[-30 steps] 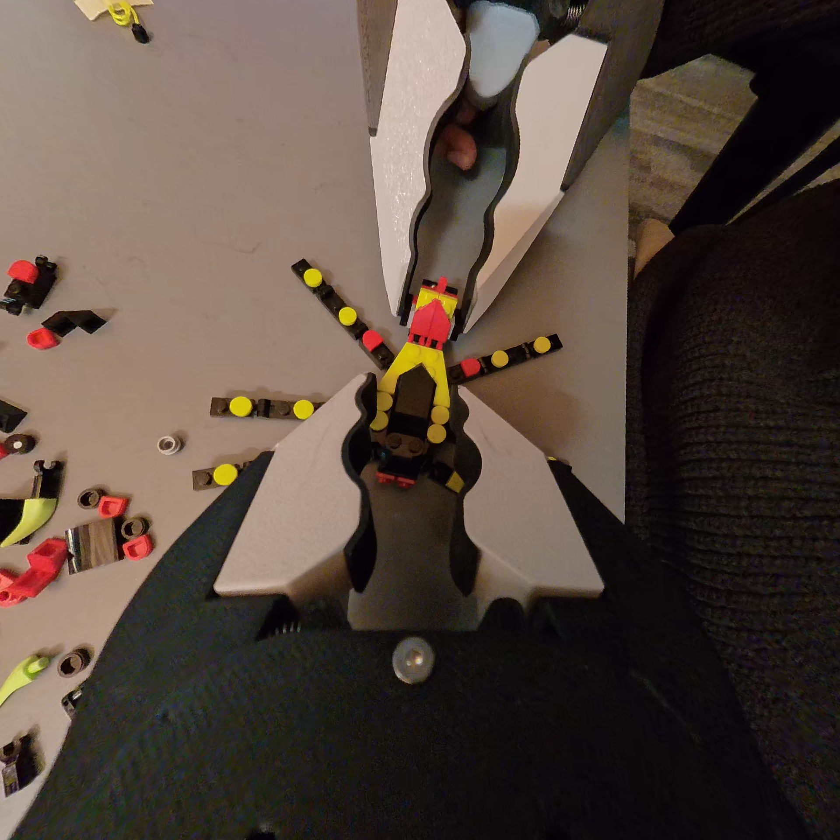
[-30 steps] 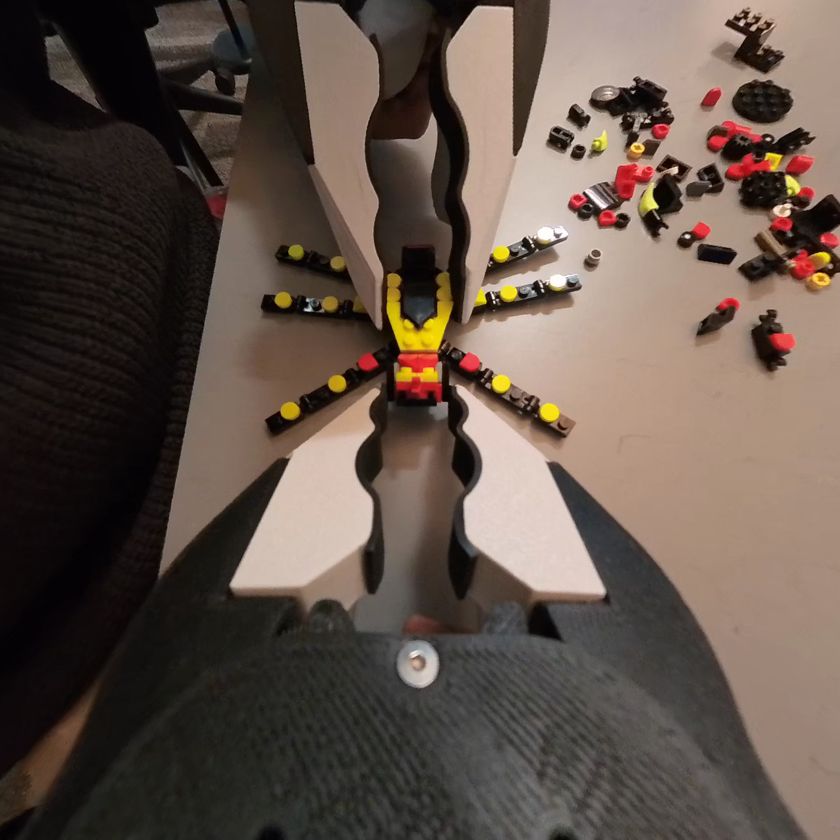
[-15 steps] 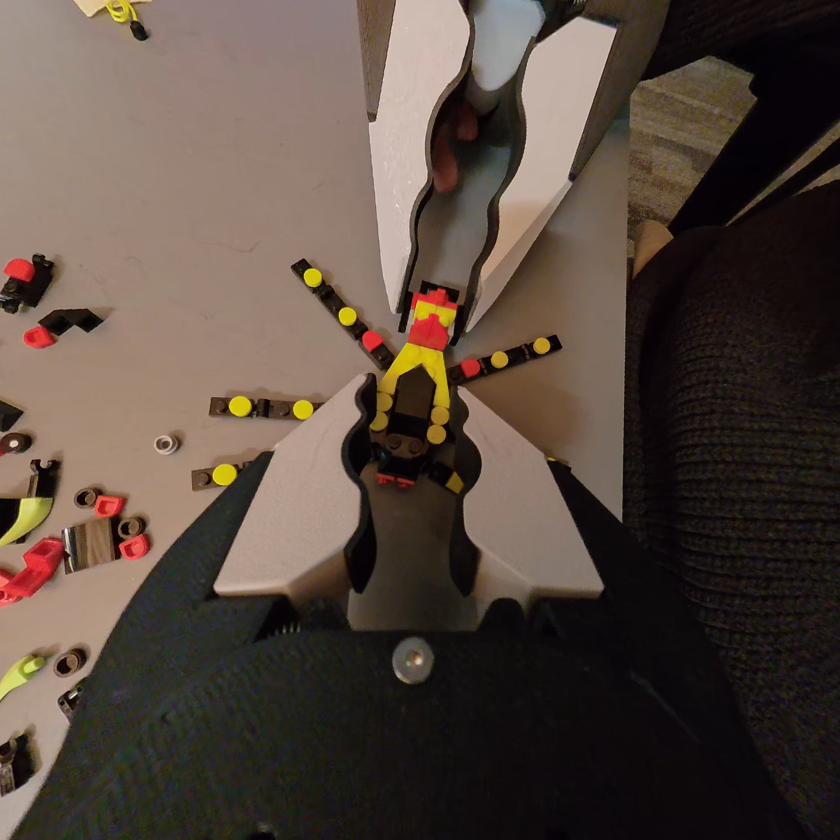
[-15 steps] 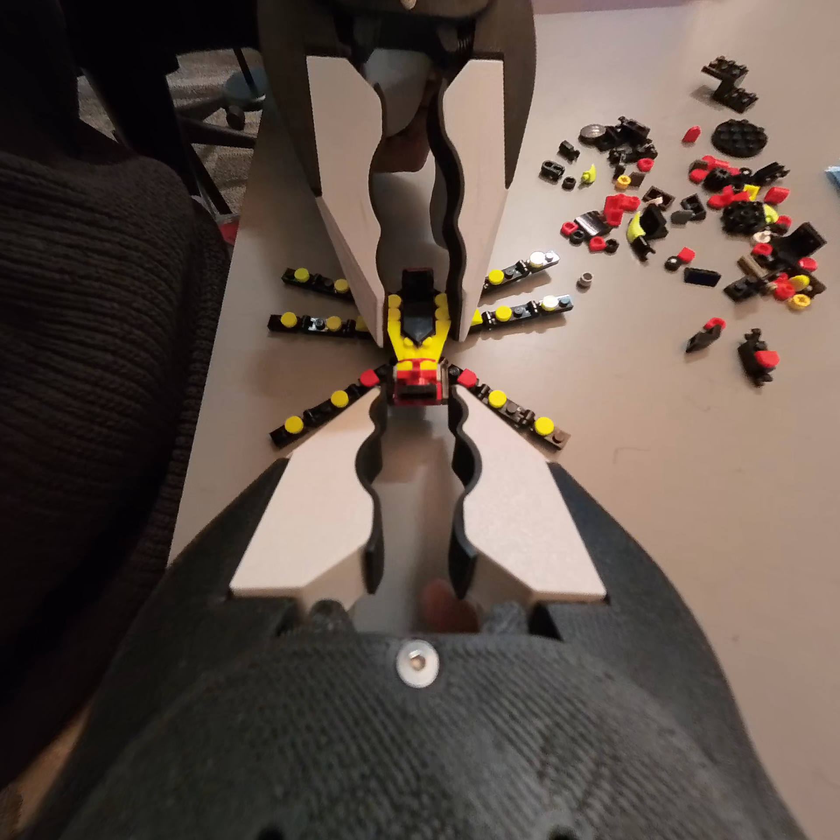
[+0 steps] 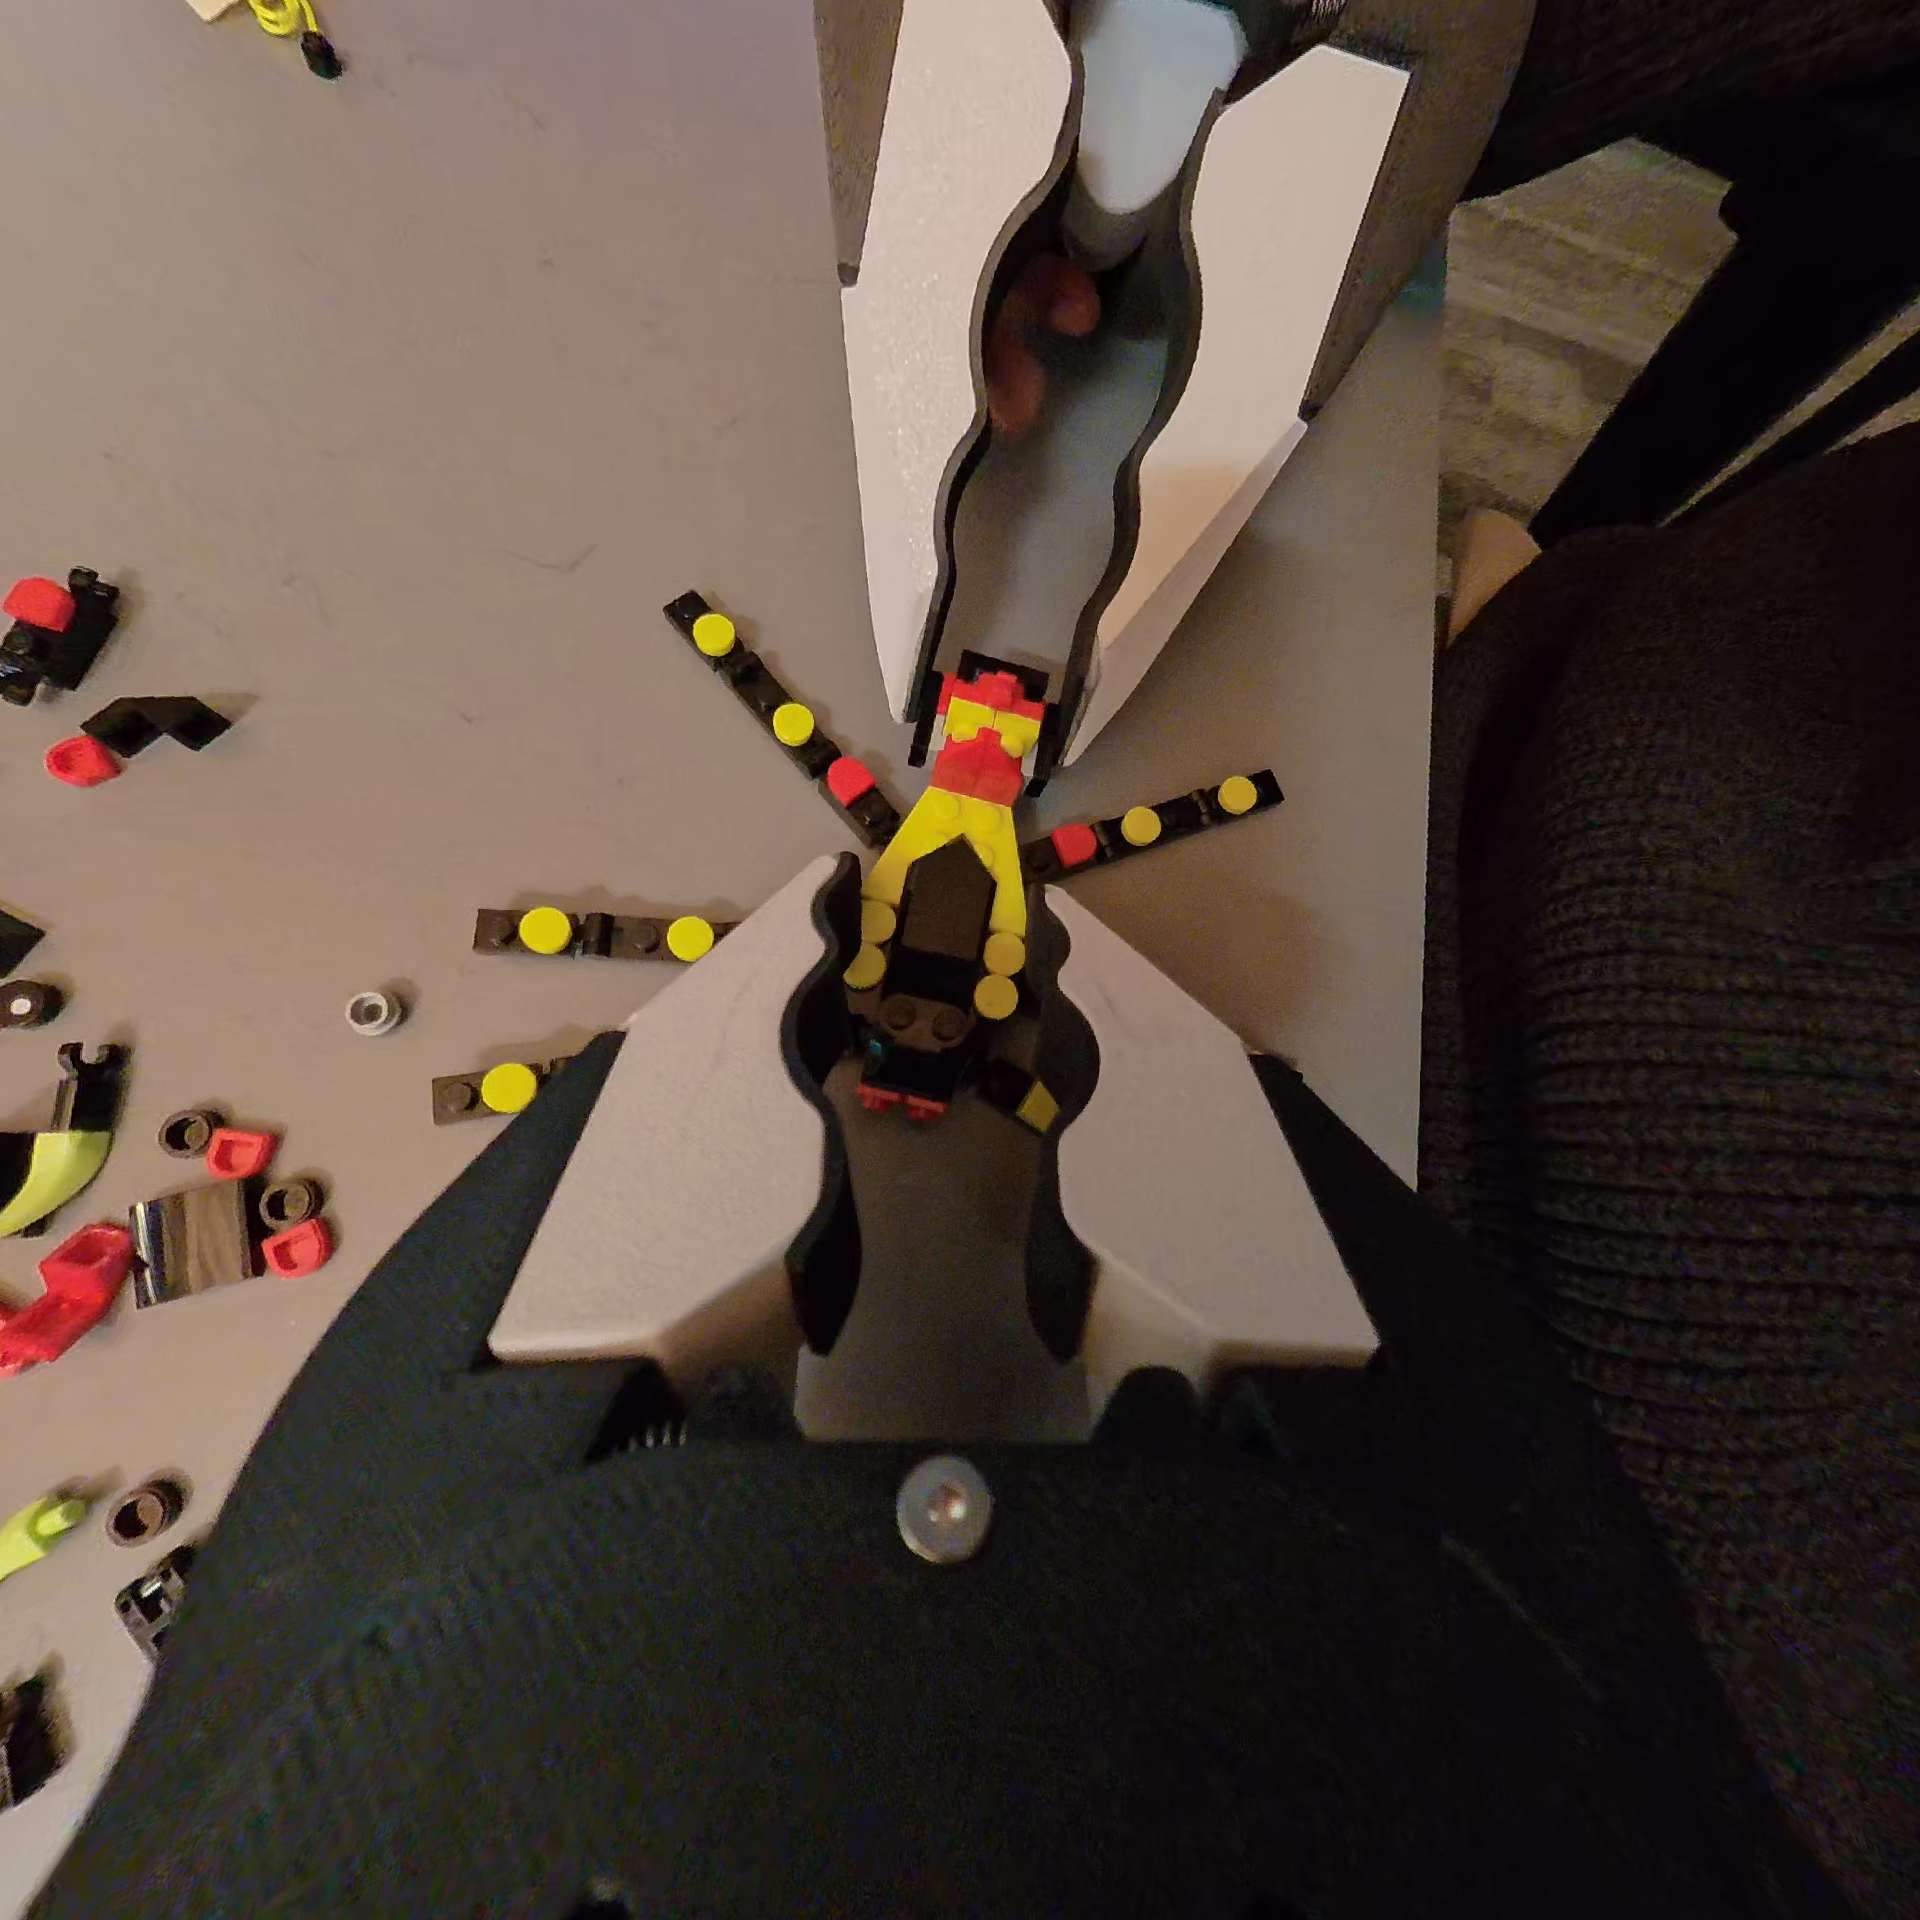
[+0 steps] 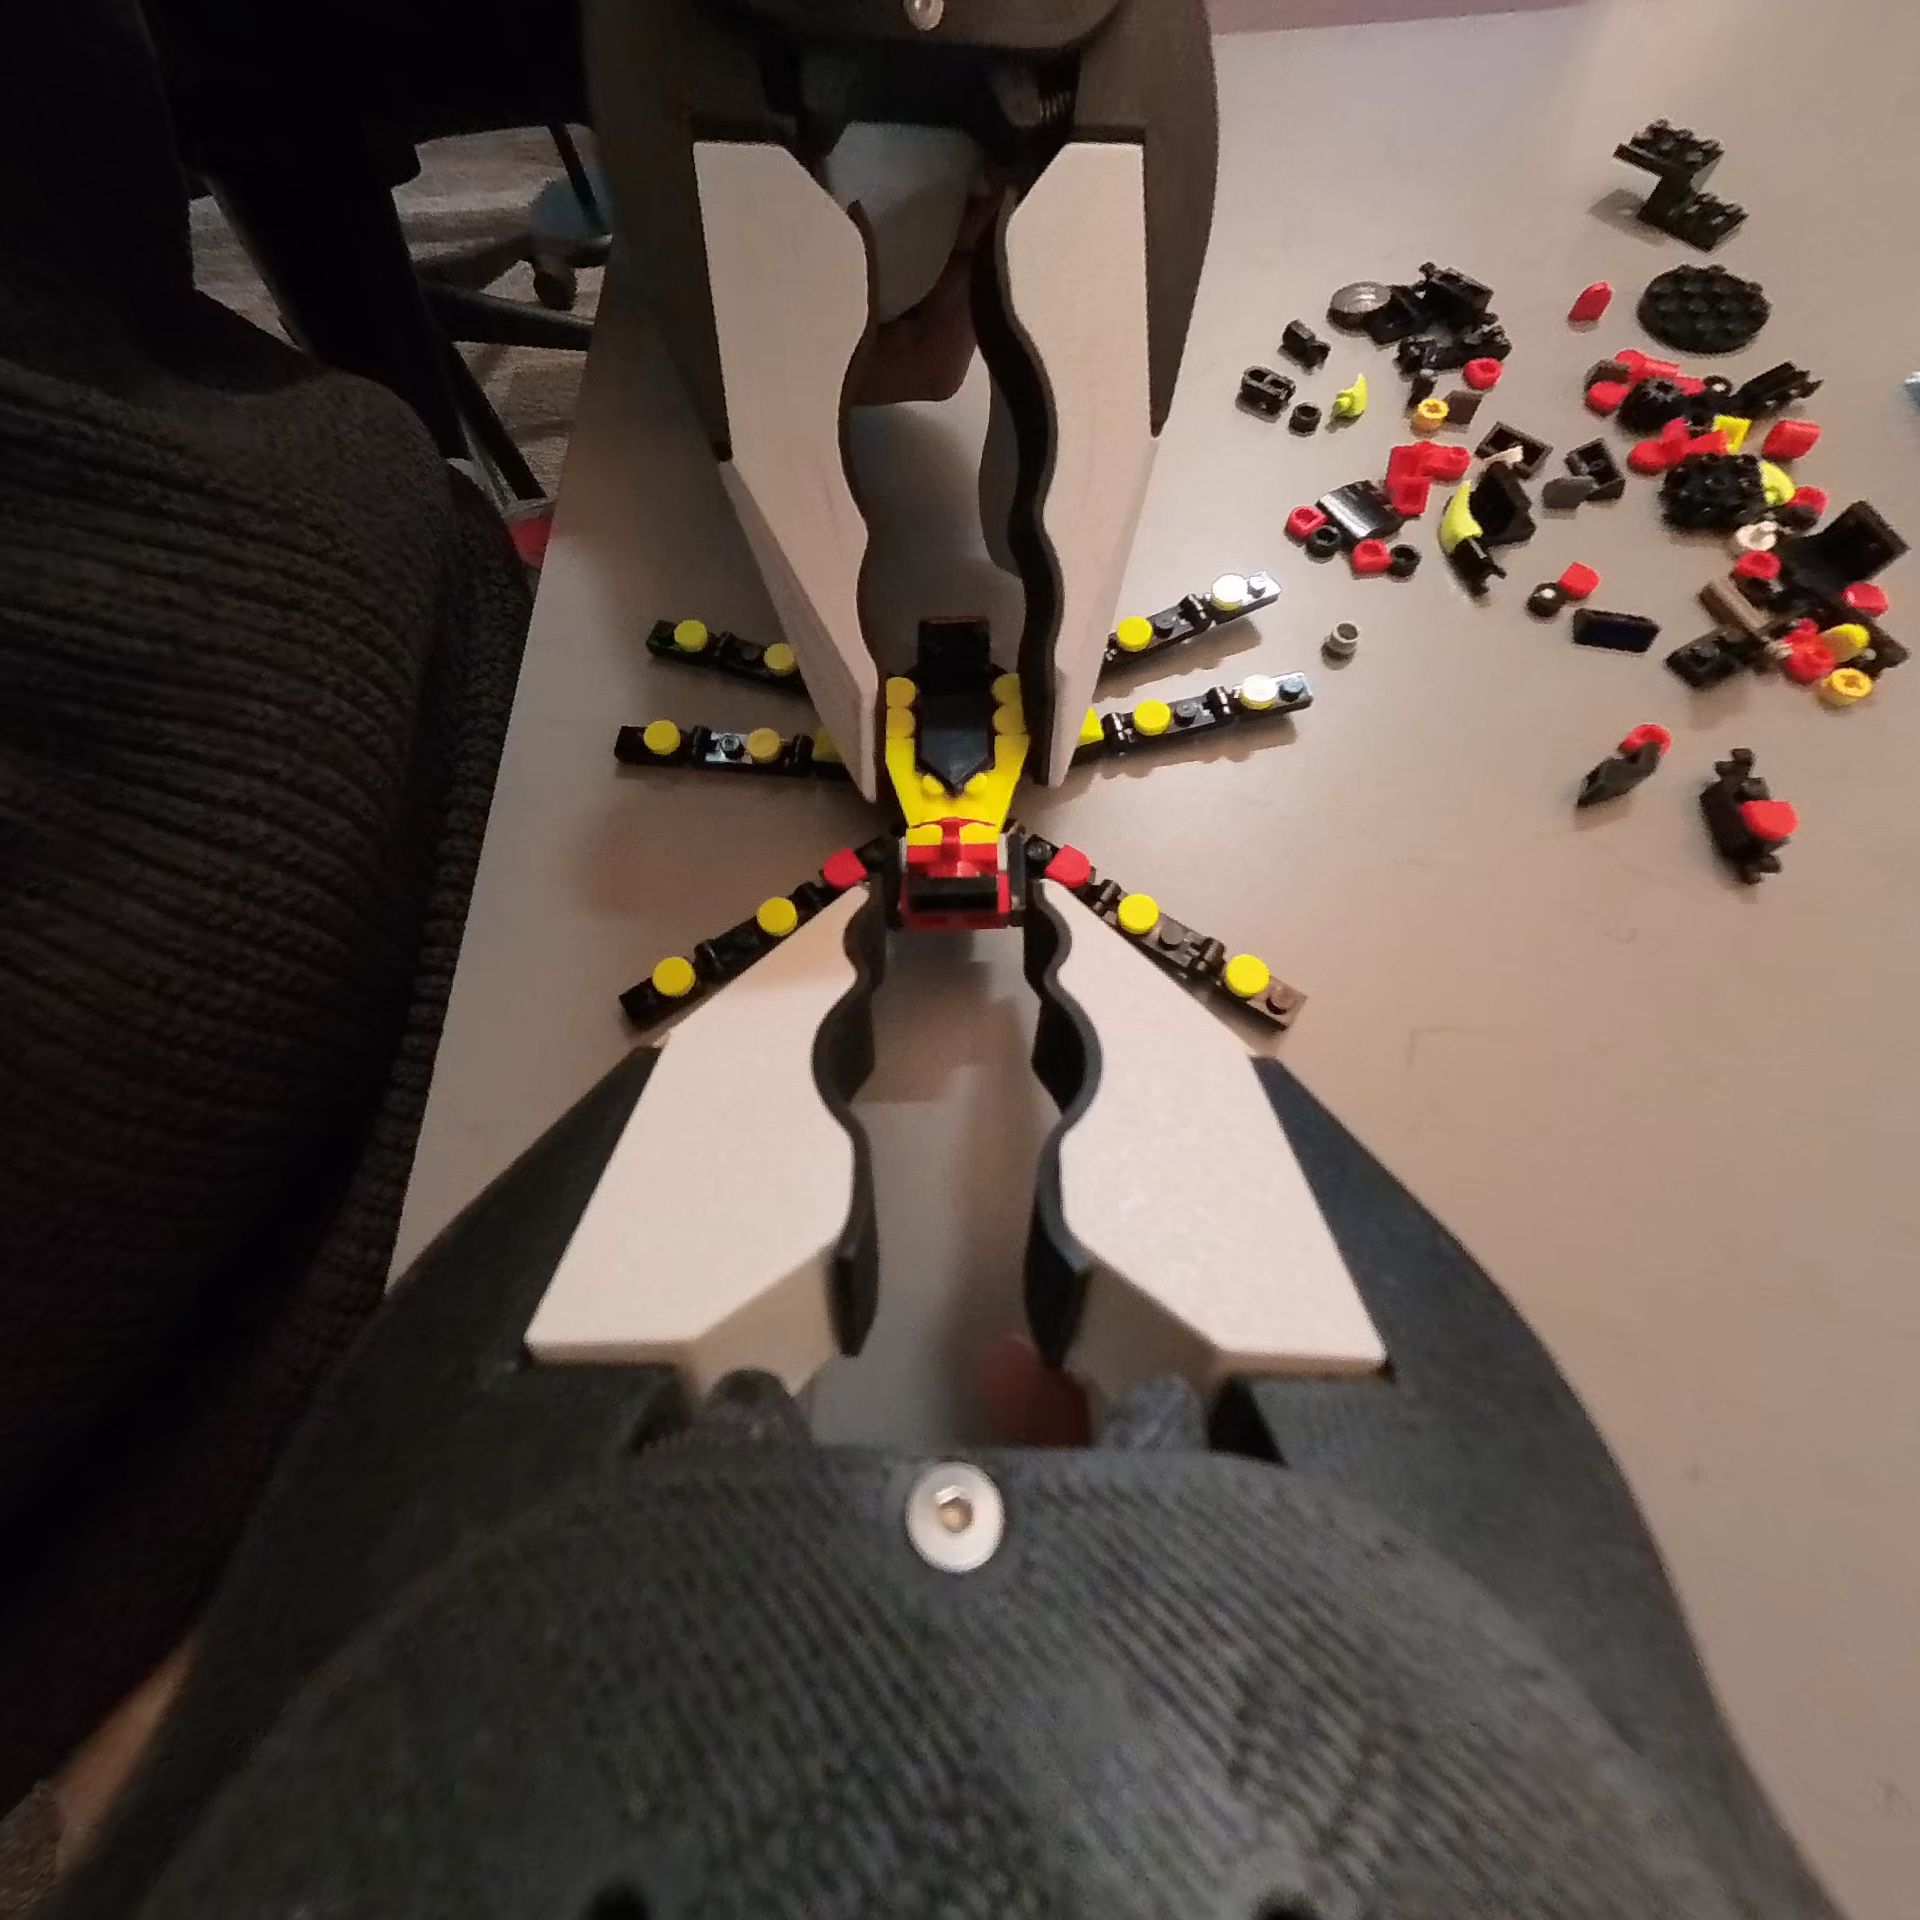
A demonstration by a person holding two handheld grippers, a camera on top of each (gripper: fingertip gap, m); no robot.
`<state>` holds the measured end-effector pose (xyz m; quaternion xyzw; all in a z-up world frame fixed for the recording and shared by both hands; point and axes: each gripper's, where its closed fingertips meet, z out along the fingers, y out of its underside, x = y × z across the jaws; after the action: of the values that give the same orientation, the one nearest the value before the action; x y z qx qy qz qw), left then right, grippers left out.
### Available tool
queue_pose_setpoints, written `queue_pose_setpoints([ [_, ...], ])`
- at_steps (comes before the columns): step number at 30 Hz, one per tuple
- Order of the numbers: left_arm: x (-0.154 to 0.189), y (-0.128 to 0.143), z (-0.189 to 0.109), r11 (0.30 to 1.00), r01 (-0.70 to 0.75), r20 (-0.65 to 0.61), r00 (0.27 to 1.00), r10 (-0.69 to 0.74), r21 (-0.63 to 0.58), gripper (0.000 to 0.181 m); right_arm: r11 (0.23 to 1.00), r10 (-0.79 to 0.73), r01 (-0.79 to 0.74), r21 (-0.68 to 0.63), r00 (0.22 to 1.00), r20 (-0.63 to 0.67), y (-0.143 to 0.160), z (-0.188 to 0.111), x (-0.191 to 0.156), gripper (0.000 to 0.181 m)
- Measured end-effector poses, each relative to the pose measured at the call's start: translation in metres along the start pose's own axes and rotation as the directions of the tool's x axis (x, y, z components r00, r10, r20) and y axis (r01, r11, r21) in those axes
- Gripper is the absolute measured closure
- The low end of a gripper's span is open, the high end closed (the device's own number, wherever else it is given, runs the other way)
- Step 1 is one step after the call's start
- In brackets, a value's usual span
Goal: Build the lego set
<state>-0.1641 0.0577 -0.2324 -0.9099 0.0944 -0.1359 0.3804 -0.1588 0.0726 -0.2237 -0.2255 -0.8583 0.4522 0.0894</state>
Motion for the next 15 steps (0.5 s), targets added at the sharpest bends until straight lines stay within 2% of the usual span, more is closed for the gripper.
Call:
queue_pose_setpoints([
  [1, 0.0, 0.0001, 0.0, 1.0, 0.003, 0.0, 1.0, -0.003, -0.002, 0.153, 1.0, -0.002, 0.002, 0.0, 1.0, 0.002, -0.0002, 0.0001, 0.0001, 0.156],
  [15, -0.0015, 0.0008, -0.0011, 1.0, 0.013, -0.005, 1.0, -0.013, -0.006, 0.153, 1.0, 0.006, -0.006, -0.005, 1.0, 0.024, -0.0006, 0.0018, 0.001, 0.156],
])
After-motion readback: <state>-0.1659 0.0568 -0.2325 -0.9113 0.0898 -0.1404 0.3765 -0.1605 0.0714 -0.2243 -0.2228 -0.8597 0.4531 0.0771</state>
